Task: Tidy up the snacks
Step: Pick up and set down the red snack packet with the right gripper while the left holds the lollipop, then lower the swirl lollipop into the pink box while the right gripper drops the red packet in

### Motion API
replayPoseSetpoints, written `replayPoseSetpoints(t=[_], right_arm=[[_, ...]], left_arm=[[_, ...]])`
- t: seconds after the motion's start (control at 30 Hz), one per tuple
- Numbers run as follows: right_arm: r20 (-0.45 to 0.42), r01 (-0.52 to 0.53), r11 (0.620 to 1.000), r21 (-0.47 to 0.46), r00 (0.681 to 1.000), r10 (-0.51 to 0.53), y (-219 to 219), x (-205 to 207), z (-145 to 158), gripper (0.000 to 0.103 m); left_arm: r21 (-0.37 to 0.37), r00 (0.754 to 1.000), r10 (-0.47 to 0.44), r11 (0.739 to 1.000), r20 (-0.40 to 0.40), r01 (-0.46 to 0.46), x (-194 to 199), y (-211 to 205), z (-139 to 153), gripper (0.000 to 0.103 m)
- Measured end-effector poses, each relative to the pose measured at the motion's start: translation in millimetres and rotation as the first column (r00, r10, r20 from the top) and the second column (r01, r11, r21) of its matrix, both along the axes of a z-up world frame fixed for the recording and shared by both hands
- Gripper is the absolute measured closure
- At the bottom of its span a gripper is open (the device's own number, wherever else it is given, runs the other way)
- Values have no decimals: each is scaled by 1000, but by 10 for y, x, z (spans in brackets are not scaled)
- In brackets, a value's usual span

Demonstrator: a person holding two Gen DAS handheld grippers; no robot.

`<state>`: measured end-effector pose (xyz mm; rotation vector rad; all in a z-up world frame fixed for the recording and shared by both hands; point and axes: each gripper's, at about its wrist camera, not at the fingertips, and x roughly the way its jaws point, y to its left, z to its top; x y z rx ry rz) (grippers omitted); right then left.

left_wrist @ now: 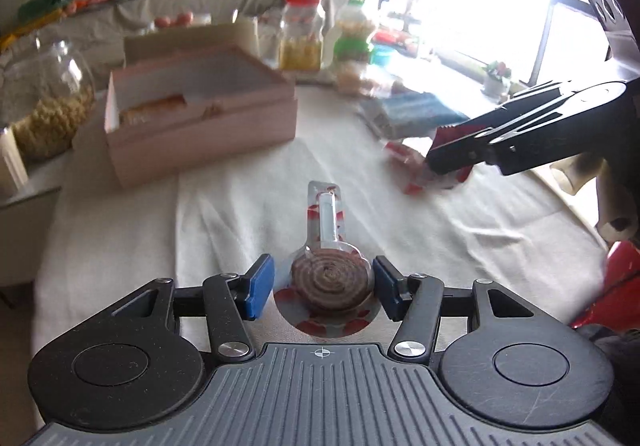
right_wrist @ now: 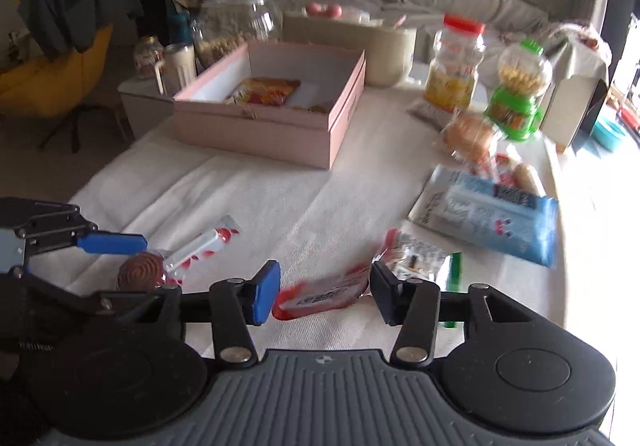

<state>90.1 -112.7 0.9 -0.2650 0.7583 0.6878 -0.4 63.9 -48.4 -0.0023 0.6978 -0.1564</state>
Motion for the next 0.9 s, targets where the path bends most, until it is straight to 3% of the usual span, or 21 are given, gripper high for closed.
replayPoseSetpoints(t=[0.07,0.2,0.23,0.3,0.4,0.6,0.77,0.83,0.9], right_arm=[[22,-8,1000,14,1000,8,-68,-70,113,77],[84,-20,1000,21,996,18,-108,-132,251,74],[91,-14,1000,15,996,13,-115,-135,243,70],[72,3,1000,8,997,-4,-156,-123,175,44],[75,58,998,-20,996,-56,-250,-168,-18,33],[12,230,973,-33,973,-230,-396,-194,-515,30],[-163,402,904,145,911,-379,-606,4,-691,20],[-168,397,901,172,914,-370,-602,45,-701,16],[-152,360,923,134,928,-340,-514,63,-722,9]], left_arm=[[5,1000,0,1000,30,0,-71,1,95,43],[5,998,17,1000,67,-17,-135,17,214,43],[6,997,25,1000,69,-26,-145,23,218,43],[1,997,42,999,64,-42,-152,43,213,43],[-24,996,77,997,52,-75,-180,82,188,43],[-82,990,143,986,-15,-143,-67,142,87,43],[-64,991,121,990,-63,-125,-20,76,-20,43],[-69,991,118,990,-67,-122,-19,70,-44,43],[-74,990,124,989,-73,-130,-15,77,-66,43]])
